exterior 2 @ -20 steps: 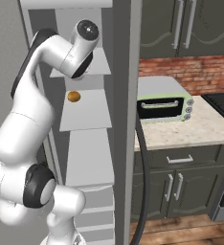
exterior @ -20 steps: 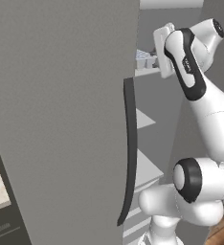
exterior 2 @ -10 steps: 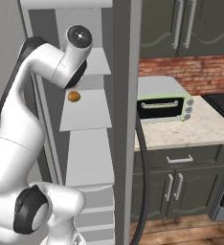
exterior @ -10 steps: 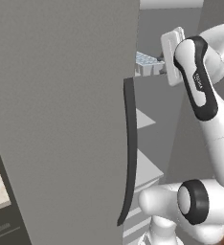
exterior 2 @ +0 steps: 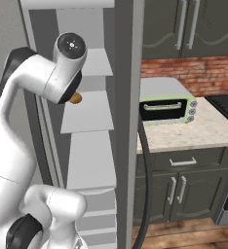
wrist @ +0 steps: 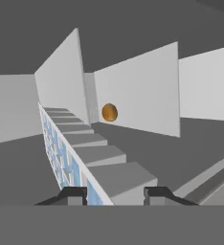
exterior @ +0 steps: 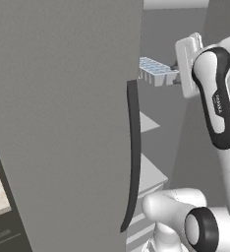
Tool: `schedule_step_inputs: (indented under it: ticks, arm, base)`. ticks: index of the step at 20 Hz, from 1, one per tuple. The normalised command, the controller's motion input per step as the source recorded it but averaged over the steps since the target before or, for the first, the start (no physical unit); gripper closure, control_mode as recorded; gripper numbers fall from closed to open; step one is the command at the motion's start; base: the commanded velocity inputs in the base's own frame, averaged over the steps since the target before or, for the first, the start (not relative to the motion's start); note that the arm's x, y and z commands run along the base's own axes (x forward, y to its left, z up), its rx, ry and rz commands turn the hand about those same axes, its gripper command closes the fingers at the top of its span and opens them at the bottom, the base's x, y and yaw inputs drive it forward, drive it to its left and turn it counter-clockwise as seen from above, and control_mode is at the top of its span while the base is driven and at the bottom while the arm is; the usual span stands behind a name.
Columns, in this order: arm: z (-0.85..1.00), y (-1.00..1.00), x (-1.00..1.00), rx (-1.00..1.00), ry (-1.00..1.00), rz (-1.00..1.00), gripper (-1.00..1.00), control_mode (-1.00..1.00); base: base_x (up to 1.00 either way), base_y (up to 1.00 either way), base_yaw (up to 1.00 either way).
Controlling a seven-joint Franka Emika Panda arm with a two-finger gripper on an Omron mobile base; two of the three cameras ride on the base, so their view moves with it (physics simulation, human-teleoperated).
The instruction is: Open the freezer door, pick up the ice cube tray from the freezer, and place it on the dining counter.
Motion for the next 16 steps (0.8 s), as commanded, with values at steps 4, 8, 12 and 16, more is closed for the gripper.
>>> schedule_step_inputs:
  ticks: [4,8,12,16]
  arm:
    - [0.00,0.00,-0.60,0.00,0.00,-0.04,1.00,-1.00]
    - [0.00,0.00,-0.60,0.00,0.00,-0.03,1.00,-1.00]
    - [0.00,0.00,-0.56,0.00,0.00,-0.02,1.00,-1.00]
    - [0.00,0.00,-0.57,0.00,0.00,0.00,1.00,-1.00]
  base:
    - [0.00,0.00,0.00]
    - [0.00,0.00,0.00]
    - [0.00,0.00,0.00]
    - [0.00,0.00,0.00]
